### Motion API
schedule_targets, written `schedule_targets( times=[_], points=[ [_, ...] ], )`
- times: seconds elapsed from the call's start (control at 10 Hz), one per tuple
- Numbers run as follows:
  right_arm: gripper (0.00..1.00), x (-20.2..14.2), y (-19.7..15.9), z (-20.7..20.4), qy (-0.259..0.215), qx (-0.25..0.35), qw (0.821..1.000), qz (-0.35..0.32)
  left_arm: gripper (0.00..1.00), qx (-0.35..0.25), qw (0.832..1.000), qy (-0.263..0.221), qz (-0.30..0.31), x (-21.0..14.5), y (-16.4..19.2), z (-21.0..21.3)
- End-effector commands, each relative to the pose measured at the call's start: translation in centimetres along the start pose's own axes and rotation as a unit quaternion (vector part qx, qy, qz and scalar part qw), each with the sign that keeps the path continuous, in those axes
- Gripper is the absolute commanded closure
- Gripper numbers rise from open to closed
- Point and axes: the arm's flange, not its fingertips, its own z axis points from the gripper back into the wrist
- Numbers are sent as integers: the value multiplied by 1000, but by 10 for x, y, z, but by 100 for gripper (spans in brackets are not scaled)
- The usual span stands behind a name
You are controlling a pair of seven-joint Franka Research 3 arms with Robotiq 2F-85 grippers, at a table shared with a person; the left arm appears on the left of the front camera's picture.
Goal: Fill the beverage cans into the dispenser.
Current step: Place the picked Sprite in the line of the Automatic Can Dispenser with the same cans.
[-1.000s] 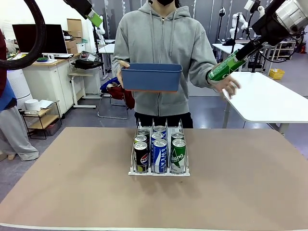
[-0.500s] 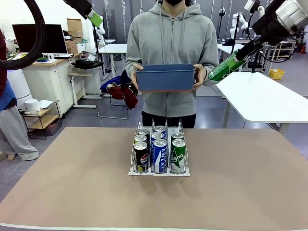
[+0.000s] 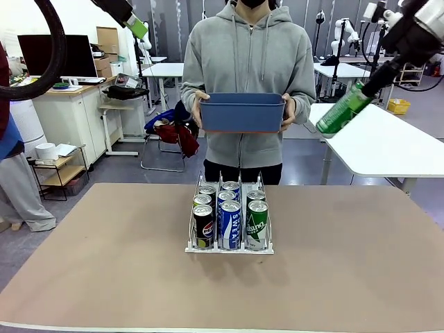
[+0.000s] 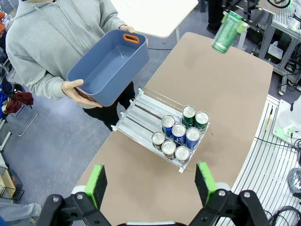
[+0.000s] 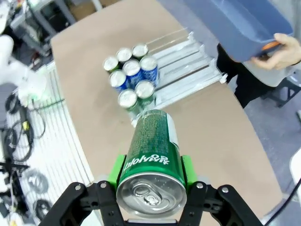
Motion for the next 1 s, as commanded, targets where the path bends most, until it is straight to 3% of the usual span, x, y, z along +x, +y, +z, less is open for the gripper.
schedule_targets(
  times=[0.0,0.1,0.2,0.5,0.6,0.7,0.9],
  points=[
    [42,-27,23,10,3,-22,999,50,0,-6,1000,-2,2,-7,-2,0],
    [100,-39,33,4,-19,-33,998,52,0,-6,1000,-2,2,-7,-2,0],
    [100,-49,48,-8,-9,-45,998,41,0,-6,1000,-2,2,-7,-2,0],
    [100,-70,78,-54,53,23,998,26,0,-6,1000,-2,2,-7,-2,0],
    [100,-69,71,-64,87,44,995,14,0,-6,1000,-2,2,-7,-2,0],
    [100,-71,65,-40,33,10,999,33,0,-6,1000,-2,2,-7,-2,0],
    [100,-71,65,-40,33,10,999,33,0,-6,1000,-2,2,-7,-2,0]
  ],
)
